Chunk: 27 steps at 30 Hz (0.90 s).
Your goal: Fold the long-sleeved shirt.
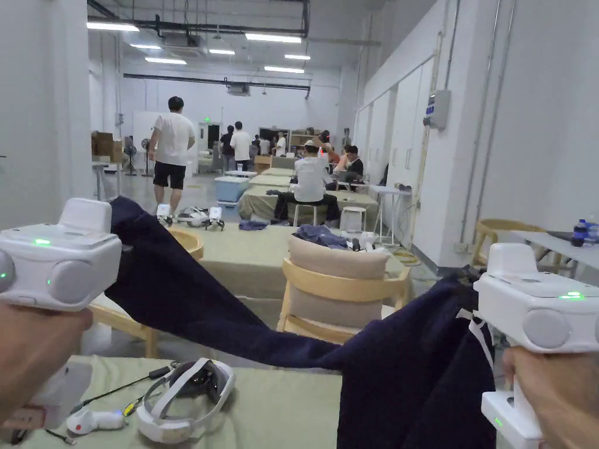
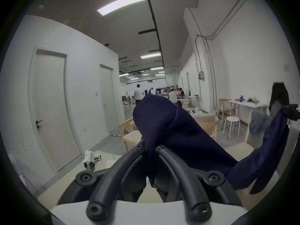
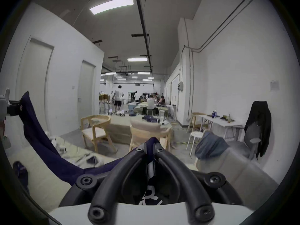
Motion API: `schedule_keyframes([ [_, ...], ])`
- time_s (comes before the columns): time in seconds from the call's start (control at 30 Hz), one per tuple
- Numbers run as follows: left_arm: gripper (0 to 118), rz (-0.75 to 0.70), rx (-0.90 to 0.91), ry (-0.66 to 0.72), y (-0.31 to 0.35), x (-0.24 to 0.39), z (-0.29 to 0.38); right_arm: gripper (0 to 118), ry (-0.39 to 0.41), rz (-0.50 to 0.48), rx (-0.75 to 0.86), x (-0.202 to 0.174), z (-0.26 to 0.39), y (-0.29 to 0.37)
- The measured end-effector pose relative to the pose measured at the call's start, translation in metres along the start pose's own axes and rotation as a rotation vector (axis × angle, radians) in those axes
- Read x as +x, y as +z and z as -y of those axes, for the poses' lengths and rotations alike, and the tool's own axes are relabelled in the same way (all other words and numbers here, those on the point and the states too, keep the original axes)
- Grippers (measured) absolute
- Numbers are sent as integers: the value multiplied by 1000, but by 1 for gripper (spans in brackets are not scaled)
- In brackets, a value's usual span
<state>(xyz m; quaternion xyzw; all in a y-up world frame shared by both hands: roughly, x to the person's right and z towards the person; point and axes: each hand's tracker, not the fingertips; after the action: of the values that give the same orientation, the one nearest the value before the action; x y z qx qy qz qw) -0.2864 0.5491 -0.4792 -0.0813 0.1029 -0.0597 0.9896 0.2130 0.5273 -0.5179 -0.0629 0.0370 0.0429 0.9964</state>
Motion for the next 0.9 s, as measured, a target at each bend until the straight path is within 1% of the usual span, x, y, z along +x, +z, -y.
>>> schedule_keyframes([
  [0.03, 10, 2, 9, 17, 11, 0, 17, 4, -12, -4, -2, 5, 20, 7],
  [0.1, 10, 40, -75, 9, 38, -1, 57, 4, -36, -36, -51, 9, 60, 35],
  [0.13, 10, 55, -71, 53, 50, -2, 77, 4, -41, -37, -47, 9, 80, 49],
  [0.2, 10, 97, -163, 23, 77, -3, 119, 4, -13, -50, -104, 6, 120, 89],
  [0.23, 10, 95, -157, 63, 91, -5, 140, 4, -18, -52, -99, 5, 139, 106],
  [0.27, 10, 115, -218, 39, 102, -6, 162, 4, 10, -91, -144, 3, 157, 124],
  [0.3, 10, 121, -263, 30, 116, -7, 186, 4, 23, -82, -143, -3, 178, 149],
  [0.33, 10, 129, -276, 75, 128, -9, 207, 4, 12, -78, -155, -6, 198, 167],
  [0.37, 10, 157, -334, 59, 139, -11, 229, 4, 41, -118, -229, -8, 217, 184],
  [0.4, 10, 162, -374, 43, 152, -13, 249, 4, 64, -114, -241, -11, 238, 205],
  [0.43, 10, 153, -405, 70, 163, -16, 270, 4, 27, -92, -259, -14, 258, 225],
  [0.47, 10, 172, -463, 90, 174, -17, 287, 4, -4, -125, -319, -15, 277, 242],
  [0.5, 10, 190, -524, 77, 183, -21, 305, 4, -24, -118, -361, -17, 297, 258],
  [0.53, 10, 170, -540, 75, 190, -24, 320, 4, -50, -95, -395, -20, 315, 271],
  [0.57, 10, 155, -578, 52, 196, -26, 337, 4, -71, -119, -457, -23, 336, 284],
  [0.6, 10, 143, -610, -1, 202, -28, 350, 4, -72, -95, -486, -26, 350, 294],
  [0.63, 10, 125, -630, -26, 208, -31, 363, 4, -68, -80, -530, -30, 362, 301],
  [0.67, 10, 121, -670, -5, 211, -35, 375, 4, -66, -92, -593, -32, 373, 305],
  [0.73, 10, 107, -723, -1, 213, -40, 391, 4, -96, -78, -630, -33, 390, 309],
  [0.77, 10, 96, -747, 24, 211, -42, 398, 4, -114, -82, -663, -33, 397, 309],
  [0.8, 10, 102, -764, 11, 210, -41, 403, 4, -127, -68, -698, -32, 403, 306],
  [0.83, 10, 93, -759, 12, 209, -40, 406, 4, -141, -63, -681, -31, 408, 305],
  [0.9, 11, 98, -770, 12, 207, -36, 409, 5, -135, -58, -708, -32, 410, 301],
])
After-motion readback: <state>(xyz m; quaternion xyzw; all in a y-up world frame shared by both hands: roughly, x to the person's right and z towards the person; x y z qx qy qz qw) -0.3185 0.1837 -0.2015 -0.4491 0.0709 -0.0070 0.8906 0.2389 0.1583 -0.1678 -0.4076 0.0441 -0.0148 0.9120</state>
